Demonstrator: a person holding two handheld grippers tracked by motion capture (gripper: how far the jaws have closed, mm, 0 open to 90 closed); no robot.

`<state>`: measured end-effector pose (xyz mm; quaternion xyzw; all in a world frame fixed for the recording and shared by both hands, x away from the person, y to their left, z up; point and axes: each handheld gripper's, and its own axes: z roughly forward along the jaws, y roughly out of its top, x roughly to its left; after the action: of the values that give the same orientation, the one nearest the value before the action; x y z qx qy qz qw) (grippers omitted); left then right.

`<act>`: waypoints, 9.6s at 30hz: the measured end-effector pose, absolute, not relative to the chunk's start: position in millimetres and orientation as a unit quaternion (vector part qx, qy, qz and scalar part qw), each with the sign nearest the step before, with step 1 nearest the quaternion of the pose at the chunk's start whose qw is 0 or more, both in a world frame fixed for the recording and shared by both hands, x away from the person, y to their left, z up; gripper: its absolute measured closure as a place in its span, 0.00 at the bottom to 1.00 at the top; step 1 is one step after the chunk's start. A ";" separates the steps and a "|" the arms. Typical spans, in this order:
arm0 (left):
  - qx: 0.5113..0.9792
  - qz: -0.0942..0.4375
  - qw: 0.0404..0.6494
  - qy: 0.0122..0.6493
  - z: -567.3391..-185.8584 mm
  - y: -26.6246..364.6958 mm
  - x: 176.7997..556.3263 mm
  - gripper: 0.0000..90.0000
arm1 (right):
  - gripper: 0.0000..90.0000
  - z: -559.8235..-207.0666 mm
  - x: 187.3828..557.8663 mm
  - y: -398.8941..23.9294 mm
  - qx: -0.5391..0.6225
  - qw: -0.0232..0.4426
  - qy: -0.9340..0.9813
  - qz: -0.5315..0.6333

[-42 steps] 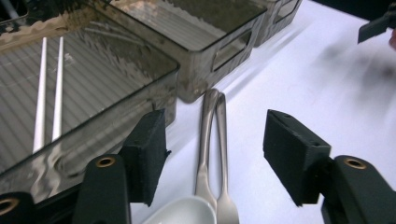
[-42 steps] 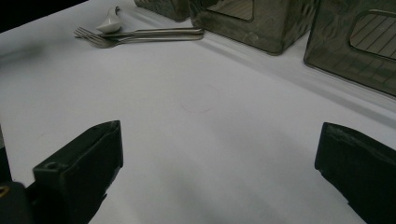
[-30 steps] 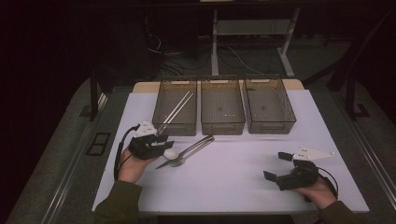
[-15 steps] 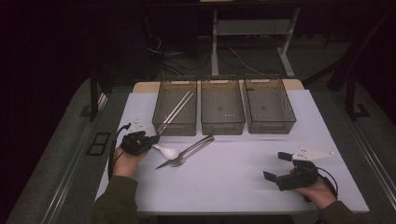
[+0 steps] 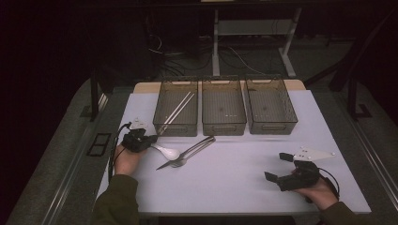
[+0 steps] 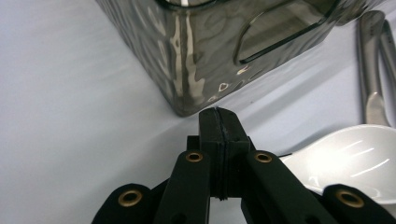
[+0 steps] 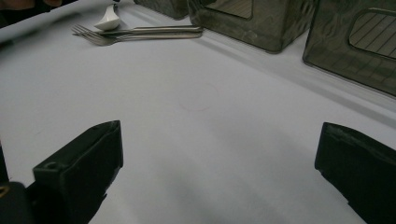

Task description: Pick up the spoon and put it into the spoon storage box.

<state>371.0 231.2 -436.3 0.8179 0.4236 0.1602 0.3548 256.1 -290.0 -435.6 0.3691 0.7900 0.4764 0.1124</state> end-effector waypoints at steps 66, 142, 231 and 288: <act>0.816 0.137 0.392 0.403 -417.9 230.2 331.9 0.78 | 0.01 -434.7 253.7 -292.0 0.373 0.113 0.788 0.477; 0.867 0.067 0.365 0.333 -430.3 200.0 340.6 0.93 | 0.01 -434.5 253.1 -292.7 0.373 0.116 0.787 0.477; 0.862 0.128 0.430 0.237 -329.1 93.4 402.0 0.94 | 0.01 -437.9 262.2 -297.7 0.376 0.121 0.786 0.475; 0.872 0.094 0.419 0.237 -374.1 5.0 459.5 0.72 | 0.01 -435.8 258.4 -298.7 0.375 0.120 0.783 0.481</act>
<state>459.5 5.0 -374.1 0.8717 0.2368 0.0939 0.4186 258.4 -298.7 -435.8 0.3754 0.7830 0.4813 0.1197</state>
